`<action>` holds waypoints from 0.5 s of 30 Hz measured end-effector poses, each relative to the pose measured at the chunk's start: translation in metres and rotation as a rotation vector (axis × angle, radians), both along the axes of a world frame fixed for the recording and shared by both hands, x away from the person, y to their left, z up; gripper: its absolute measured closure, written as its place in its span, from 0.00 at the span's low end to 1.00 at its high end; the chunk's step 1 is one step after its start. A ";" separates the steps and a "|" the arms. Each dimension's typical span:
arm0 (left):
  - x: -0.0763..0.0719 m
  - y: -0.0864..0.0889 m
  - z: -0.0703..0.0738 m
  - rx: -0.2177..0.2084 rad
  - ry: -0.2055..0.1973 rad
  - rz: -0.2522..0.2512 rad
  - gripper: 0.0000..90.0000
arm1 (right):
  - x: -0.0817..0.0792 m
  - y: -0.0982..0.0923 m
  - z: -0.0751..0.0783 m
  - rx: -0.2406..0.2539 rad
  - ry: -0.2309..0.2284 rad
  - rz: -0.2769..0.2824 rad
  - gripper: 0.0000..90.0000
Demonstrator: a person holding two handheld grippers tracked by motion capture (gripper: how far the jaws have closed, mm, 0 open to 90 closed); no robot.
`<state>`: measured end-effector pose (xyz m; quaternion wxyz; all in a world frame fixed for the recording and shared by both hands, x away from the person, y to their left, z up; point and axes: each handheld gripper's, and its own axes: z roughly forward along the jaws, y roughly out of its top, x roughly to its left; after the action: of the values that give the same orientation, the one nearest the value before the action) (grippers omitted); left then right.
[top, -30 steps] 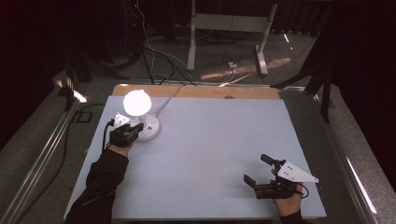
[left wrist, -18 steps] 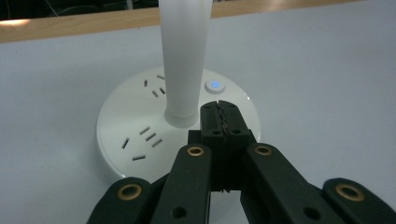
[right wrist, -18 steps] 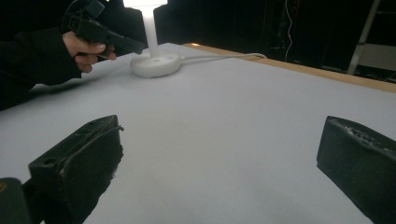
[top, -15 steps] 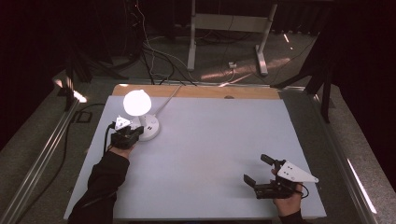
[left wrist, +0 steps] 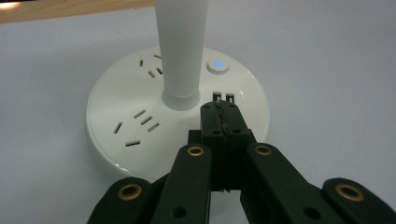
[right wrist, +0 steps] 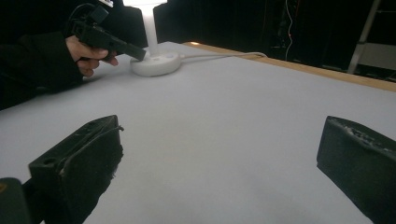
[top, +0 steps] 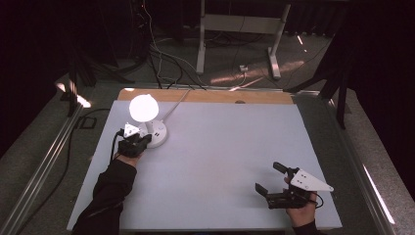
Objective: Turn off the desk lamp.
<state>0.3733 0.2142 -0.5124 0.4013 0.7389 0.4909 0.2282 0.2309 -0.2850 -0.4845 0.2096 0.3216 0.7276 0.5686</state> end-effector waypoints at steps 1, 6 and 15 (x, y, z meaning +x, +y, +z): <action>-0.001 0.000 0.000 0.007 -0.004 0.000 1.00 | 0.000 0.000 0.000 0.000 0.000 0.000 0.00; 0.001 0.001 0.000 -0.006 0.005 -0.003 1.00 | 0.000 0.001 0.000 -0.001 0.001 0.001 0.00; -0.002 0.006 0.018 -0.077 -0.021 -0.019 1.00 | 0.000 0.000 0.000 0.004 0.001 -0.002 0.00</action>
<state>0.3712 0.2201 -0.4941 0.4366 0.7250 0.4881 0.2133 0.2310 -0.2854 -0.4841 0.2089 0.3230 0.7264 0.5695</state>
